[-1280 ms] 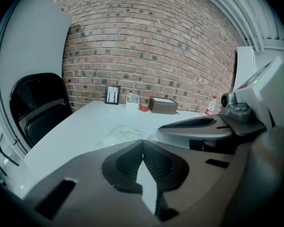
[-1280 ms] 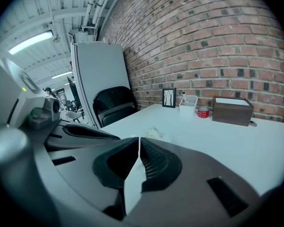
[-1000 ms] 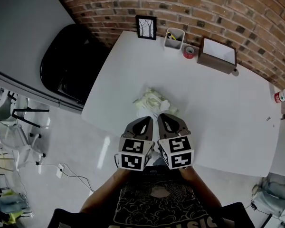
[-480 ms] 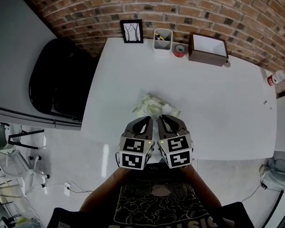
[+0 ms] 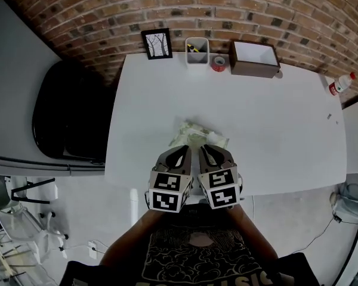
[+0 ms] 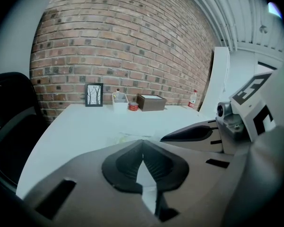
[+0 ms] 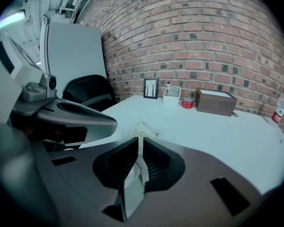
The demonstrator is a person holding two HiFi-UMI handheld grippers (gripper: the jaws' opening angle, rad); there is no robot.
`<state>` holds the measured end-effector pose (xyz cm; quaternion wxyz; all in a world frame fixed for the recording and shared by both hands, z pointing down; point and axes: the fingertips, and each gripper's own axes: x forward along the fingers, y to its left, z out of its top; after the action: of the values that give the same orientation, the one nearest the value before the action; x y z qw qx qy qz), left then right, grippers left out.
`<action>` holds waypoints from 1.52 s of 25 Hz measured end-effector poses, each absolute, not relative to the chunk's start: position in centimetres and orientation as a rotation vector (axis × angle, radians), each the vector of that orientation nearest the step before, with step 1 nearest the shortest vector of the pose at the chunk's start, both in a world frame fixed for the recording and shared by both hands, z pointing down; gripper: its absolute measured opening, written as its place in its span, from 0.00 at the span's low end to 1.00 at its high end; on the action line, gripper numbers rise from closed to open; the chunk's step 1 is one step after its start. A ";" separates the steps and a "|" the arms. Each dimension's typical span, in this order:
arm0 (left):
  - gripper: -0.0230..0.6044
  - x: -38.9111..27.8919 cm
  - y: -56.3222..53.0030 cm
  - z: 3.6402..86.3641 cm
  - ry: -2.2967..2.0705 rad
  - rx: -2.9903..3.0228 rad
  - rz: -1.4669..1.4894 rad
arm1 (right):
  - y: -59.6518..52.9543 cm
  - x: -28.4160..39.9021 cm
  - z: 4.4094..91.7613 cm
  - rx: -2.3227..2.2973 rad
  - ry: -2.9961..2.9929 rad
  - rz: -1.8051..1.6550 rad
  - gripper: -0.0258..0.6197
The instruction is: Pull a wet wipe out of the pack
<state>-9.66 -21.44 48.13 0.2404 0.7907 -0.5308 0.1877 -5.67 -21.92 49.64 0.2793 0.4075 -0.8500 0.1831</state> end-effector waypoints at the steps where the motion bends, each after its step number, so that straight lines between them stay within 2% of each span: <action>1: 0.06 -9.8 -21.5 48.2 -1.445 2.169 0.516 | -22.0 -5.7 49.7 1.103 -2.272 0.487 0.07; 17: 0.06 -10.6 -21.4 48.1 -1.349 2.243 0.521 | -22.4 -5.9 50.4 1.217 -2.192 0.474 0.08; 21: 0.06 -10.9 -21.5 48.1 -1.334 2.256 0.514 | -22.4 -6.1 50.8 1.223 -2.179 0.485 0.14; 30: 0.06 -11.1 -21.8 48.0 -1.283 2.292 0.503 | -22.6 -5.6 51.4 1.294 -2.126 0.525 0.13; 38: 0.06 -11.3 -21.9 47.8 -1.236 2.321 0.483 | -22.7 -5.6 51.4 1.337 -2.109 0.549 0.08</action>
<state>-11.31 -21.91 47.75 0.2318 0.8446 -0.4496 0.1756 -5.58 -22.70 51.43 0.2884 0.5006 -0.7899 0.2056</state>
